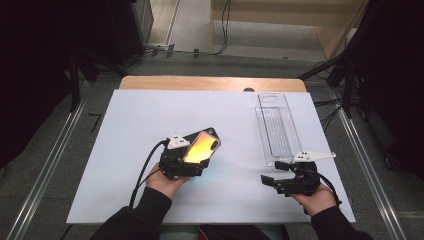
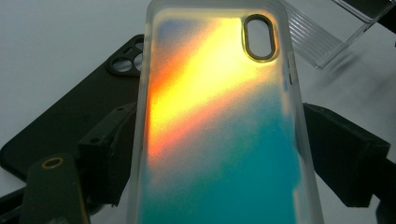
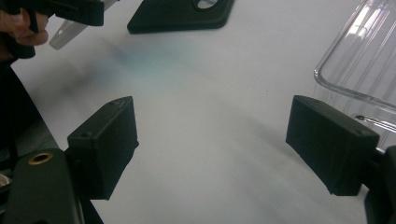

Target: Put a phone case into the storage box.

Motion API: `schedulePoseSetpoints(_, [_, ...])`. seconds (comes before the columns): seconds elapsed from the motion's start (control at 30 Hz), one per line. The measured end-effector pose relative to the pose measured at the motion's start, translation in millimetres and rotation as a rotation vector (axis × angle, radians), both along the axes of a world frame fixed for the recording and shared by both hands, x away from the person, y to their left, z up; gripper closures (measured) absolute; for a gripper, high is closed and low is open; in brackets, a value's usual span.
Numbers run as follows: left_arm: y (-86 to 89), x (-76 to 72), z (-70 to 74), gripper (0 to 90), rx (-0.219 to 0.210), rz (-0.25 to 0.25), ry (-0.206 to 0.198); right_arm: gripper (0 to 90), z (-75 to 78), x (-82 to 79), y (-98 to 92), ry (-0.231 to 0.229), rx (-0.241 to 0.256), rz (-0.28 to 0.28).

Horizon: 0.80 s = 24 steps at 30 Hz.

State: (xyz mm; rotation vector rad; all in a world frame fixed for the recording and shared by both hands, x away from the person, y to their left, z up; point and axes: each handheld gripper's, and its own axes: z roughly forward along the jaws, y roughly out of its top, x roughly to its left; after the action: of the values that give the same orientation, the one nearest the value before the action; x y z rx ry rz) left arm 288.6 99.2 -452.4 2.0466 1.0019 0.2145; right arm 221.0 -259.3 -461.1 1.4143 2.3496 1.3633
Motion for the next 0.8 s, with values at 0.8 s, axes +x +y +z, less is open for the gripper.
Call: schedulePoseSetpoints(0.8, [-14.3, -14.7, -18.8, 16.7, -0.085, 0.087, -0.124, 14.9, 20.7, 10.9, 30.3, -0.010, 0.087, -0.070])
